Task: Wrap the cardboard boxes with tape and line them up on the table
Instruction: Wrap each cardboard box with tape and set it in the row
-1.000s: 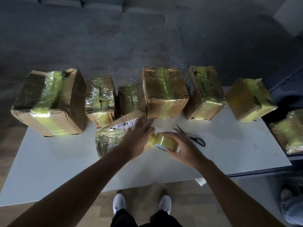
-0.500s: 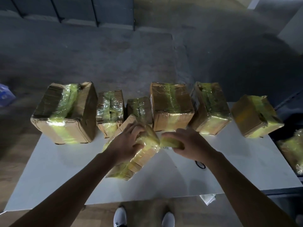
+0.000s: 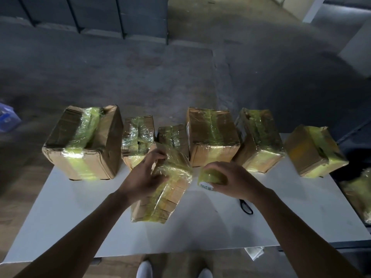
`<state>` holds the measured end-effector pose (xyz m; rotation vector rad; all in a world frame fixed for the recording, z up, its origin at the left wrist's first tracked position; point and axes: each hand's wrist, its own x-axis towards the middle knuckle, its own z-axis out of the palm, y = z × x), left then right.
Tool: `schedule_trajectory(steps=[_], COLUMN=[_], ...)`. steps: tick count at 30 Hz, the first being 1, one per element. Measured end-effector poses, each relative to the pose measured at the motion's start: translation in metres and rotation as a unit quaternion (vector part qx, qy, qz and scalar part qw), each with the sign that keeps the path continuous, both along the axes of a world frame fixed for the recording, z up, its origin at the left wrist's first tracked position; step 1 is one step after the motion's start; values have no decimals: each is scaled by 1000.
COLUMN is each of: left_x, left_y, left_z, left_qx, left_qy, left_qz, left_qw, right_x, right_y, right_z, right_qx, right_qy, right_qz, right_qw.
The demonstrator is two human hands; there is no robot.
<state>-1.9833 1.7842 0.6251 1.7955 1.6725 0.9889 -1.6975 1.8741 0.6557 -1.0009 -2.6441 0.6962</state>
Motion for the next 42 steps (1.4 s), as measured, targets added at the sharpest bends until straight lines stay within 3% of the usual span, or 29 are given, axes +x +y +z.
schedule_trajectory(steps=[4,7,9,11,13,15,17,26,31,36,42], left_x=[4,13,15,8,-2,-7,-2,-11,-15,-4,-11], left_y=[-2,-5,-9,-11,-14,-15,-13,-7,-6,0,-8], left_z=[-4,-14,-22,-20,-14,-10,-4,-16,-13,4,7], left_qx=[64,19,-15,-21,-30,-17,2,85,78,35,19], left_qy=[-108,-210,-223,-155,-34,160,251,225,244,297,276], left_qz=[-24,-11,-3,-6,-23,-56,-62,17,37,-17,34], left_qw=[992,978,975,988,999,985,966,970,966,954,960], right_x=[4,5,-2,-10,-20,-27,-33,-62,-78,-89,-86], right_y=[0,3,2,1,2,-1,-2,-7,-5,0,-7], right_z=[4,8,5,1,1,2,1,8,13,15,7], right_qx=[-4,-8,-6,-2,-2,-8,-9,7,10,13,-86], right_qy=[57,46,14,18,32,49,62,77,81,61,149], right_qz=[5,30,30,20,15,18,20,54,58,84,71], right_qw=[998,998,999,1000,999,999,998,996,995,995,983])
